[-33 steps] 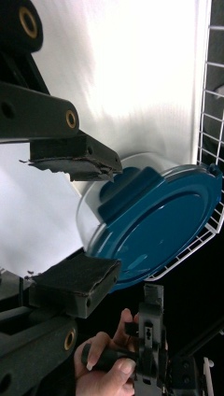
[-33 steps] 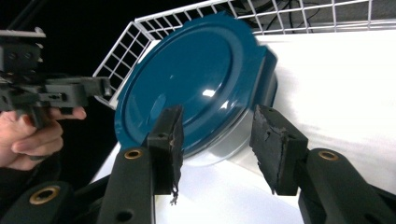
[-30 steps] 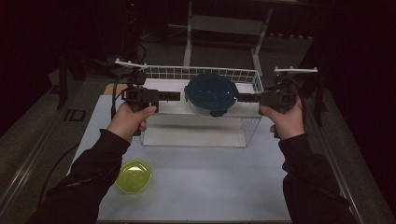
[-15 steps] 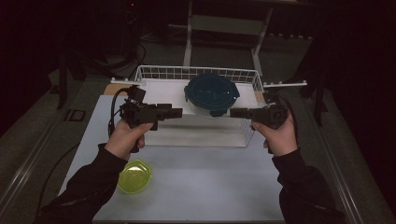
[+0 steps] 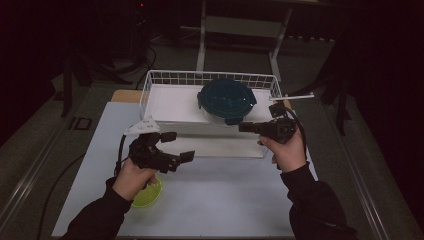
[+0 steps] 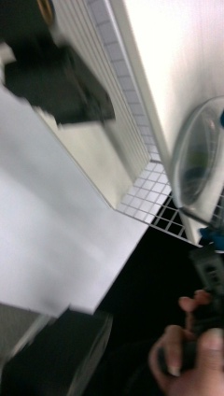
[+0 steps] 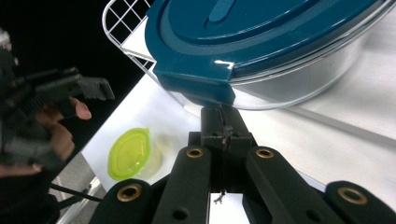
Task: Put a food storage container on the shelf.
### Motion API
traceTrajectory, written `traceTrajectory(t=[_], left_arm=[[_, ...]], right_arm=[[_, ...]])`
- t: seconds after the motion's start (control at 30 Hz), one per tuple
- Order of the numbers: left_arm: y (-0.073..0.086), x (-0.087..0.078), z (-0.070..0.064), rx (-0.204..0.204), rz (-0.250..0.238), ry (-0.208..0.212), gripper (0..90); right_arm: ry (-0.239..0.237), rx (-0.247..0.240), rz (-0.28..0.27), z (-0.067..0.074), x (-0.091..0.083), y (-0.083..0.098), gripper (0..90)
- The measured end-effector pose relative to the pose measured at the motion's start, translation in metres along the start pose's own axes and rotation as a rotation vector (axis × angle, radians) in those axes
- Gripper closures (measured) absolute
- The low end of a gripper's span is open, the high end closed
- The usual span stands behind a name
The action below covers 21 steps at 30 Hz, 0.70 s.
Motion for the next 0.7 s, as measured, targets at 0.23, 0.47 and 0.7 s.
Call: traceTrajectory(t=[0.23, 0.47, 0.7], left_arm=[[0.026, -0.002, -0.005, 0.027, 0.005, -0.015, 0.4], [0.036, 0.0, -0.005, 0.039, -0.005, -0.025, 0.4], [0.042, 0.001, -0.01, 0.06, 0.0, -0.019, 0.4]], right_arm=[[-0.001, 0.007, 0.002, 0.001, 0.007, -0.003, 90.0], [0.004, 0.004, 0.009, 0.001, 0.016, -0.009, 90.0], [0.015, 0.003, 0.016, -0.002, 0.026, -0.017, 90.0]])
Point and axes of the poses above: each handheld gripper's, and its own axes: x roughly forward along the jaws, y roughly out of its underside, z roughly to its left, the point moved 10 cm from there along x, roughly forward along the jaws, and after that the axes turned 10 degrees about -z, right-handed, at the moved point
